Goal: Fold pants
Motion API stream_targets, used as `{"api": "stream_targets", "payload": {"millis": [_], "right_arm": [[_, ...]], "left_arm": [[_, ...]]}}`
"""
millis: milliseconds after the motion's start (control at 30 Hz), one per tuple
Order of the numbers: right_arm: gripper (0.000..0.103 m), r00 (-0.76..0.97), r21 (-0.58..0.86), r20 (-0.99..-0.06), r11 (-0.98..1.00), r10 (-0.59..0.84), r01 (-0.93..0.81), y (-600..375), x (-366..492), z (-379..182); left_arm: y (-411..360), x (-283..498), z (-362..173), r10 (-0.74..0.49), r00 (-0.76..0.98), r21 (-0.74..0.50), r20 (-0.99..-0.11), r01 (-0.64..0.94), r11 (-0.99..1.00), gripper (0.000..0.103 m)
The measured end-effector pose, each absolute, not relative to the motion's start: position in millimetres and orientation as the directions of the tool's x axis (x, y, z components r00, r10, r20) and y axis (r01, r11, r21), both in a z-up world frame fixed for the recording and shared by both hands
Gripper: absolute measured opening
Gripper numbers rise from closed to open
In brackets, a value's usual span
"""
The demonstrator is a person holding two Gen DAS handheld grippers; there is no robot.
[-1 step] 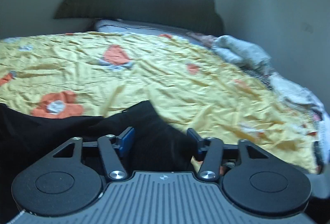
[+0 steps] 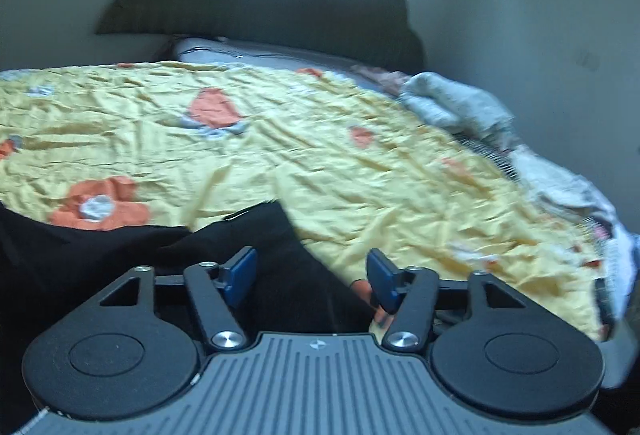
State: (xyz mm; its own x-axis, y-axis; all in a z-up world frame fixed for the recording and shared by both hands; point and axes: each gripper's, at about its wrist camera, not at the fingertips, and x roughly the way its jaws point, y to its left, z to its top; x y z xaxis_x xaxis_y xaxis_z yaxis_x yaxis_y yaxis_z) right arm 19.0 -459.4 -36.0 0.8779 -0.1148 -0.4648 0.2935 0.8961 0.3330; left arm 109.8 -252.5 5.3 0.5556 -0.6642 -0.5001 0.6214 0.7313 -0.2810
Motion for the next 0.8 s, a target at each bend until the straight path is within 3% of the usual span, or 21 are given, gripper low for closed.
{"api": "stream_targets", "payload": {"millis": [67,100,233,400,500,600,800], "right_arm": [[0.056,0.878,0.325,-0.460,0.895,-0.131,0.304,-462,16,-35],[0.057,0.879,0.323,-0.455,0.894,-0.142,0.311,-463,13,-34],[0.058,0.903,0.377,-0.413,0.879,-0.122,0.291,-466,2,-26],[0.058,0.930,0.585,-0.335,0.807,0.149,0.081,-461,0,-25],[0.058,0.918,0.638,-0.309,0.770,0.249,0.005,-451,-3,-27],[0.058,0.901,0.629,-0.343,0.778,0.266,0.010,-443,-5,-30],[0.059,0.882,0.674,-0.371,0.737,0.290,0.042,-448,-12,-45]], "left_arm": [[-252,104,12,-0.682,0.563,-0.285,-0.467,0.634,0.719,0.069],[-251,103,17,-0.679,0.573,-0.278,-0.460,0.633,0.723,0.070],[-229,121,34,-0.601,0.645,-0.240,-0.472,0.562,0.791,0.072],[-187,168,19,-0.391,0.728,-0.151,-0.563,0.375,0.915,0.071],[-168,192,0,-0.288,0.708,-0.115,-0.644,0.283,0.952,0.070],[-161,199,-15,-0.254,0.689,-0.097,-0.679,0.259,0.961,0.070],[-176,181,-16,-0.226,0.730,-0.005,-0.645,0.291,0.957,0.072]]}}
